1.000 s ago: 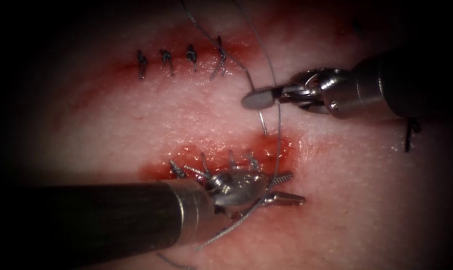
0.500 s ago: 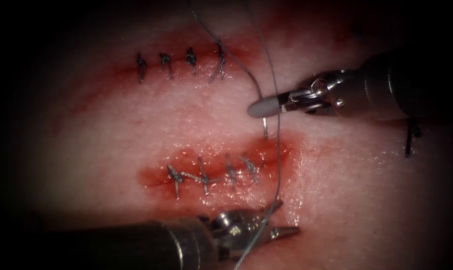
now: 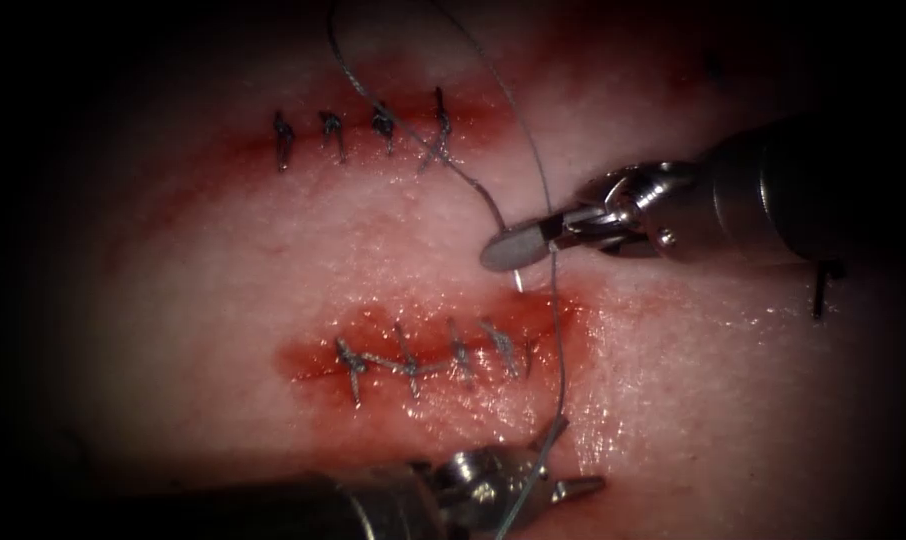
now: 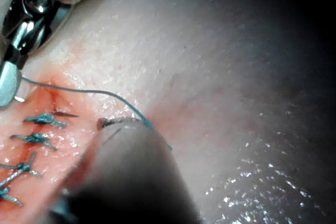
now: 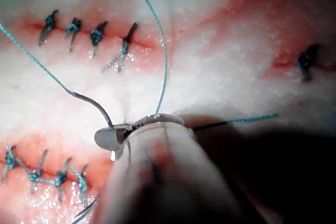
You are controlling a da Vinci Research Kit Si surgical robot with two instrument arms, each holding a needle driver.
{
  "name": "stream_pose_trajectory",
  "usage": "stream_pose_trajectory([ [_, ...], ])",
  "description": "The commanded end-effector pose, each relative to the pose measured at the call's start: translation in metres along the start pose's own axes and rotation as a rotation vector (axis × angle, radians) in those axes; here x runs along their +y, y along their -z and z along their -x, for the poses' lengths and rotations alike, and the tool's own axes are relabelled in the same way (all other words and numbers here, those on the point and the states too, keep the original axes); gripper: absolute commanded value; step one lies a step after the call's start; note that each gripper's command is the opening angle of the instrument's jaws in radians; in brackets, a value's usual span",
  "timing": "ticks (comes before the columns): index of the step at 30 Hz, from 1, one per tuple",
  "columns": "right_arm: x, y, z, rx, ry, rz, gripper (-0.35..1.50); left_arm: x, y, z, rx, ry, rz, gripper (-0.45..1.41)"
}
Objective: Wound Closure
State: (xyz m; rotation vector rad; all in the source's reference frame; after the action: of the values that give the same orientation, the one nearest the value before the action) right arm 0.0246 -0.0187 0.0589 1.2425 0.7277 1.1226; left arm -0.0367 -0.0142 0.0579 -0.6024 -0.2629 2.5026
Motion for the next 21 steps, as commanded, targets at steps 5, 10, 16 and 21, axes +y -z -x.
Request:
stream_pose_trajectory([
  [5, -0.0003, -0.0008, 0.0016, -0.016, 0.0, -0.014, -0.35, 0.0003, -0.0008, 0.0002, 0.004, -0.003, -0.006, 0.73],
  [10, -0.0005, -0.0003, 0.0025, -0.029, 0.005, -0.02, -0.35, 0.0, -0.0006, 0.0001, 0.01, -0.01, -0.011, 0.69],
  [16, -0.0008, 0.0001, 0.0011, 0.142, 0.088, -0.023, 0.41, 0.0004, -0.0004, 0.0002, 0.026, -0.037, -0.025, 0.62],
  [21, -0.0006, 0.0011, -0.002, 0.348, 0.416, 0.075, 1.38, 0.0006, -0.0002, 0.0003, 0.019, -0.044, -0.039, 0.57],
])
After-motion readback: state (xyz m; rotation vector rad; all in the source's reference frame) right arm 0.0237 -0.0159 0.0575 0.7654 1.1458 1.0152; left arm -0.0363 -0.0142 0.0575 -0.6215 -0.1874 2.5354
